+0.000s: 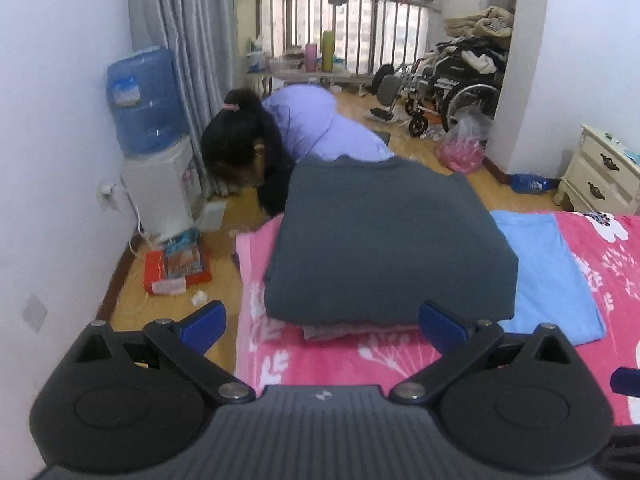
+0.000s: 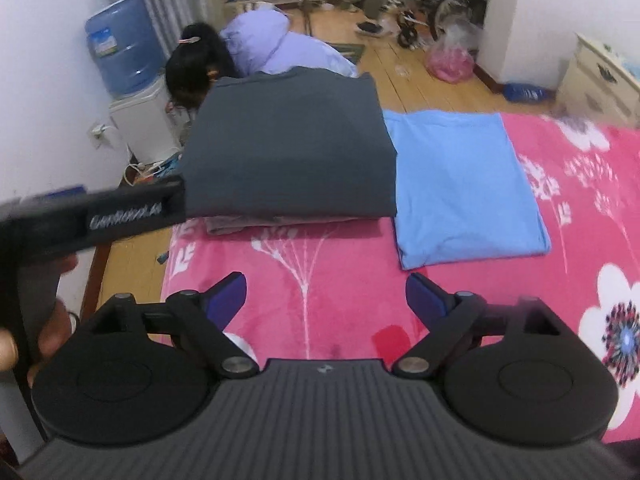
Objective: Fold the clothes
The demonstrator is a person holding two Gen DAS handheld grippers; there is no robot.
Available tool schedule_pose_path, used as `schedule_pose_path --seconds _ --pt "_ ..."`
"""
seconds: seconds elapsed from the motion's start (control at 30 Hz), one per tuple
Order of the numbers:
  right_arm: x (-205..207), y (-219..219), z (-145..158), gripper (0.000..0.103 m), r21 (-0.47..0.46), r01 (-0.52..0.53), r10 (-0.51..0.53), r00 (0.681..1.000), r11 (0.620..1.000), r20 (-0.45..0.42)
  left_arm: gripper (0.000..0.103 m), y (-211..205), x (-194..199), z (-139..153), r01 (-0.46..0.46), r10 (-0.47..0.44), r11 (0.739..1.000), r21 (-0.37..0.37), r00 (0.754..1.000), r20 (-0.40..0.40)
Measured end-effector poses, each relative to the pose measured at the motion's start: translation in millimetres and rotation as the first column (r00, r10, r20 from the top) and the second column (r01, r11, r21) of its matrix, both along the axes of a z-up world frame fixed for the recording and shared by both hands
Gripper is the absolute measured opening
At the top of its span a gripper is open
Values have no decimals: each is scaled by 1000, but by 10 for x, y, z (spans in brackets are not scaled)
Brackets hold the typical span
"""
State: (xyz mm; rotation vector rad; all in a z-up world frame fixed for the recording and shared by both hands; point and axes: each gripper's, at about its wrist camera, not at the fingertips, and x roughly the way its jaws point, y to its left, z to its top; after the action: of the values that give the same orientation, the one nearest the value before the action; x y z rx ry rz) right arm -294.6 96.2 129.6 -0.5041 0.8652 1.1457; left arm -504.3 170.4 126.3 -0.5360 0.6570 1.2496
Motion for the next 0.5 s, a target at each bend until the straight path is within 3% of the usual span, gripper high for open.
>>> schedule_pose_path --seconds 0.27,0.37,0.5 --pt "66 -10 -201 87 -49 44 -43 999 998 22 103 64 31 -151 11 -12 999 -48 1000 -16" --pt "76 -29 -170 87 -28 55 -55 998 998 -3 103 -10 46 -182 13 -14 999 -44 1000 -25" --pt "-20 -20 -134 90 -13 19 -19 999 1000 29 103 -44 90 -197 21 -22 999 -48 999 -34"
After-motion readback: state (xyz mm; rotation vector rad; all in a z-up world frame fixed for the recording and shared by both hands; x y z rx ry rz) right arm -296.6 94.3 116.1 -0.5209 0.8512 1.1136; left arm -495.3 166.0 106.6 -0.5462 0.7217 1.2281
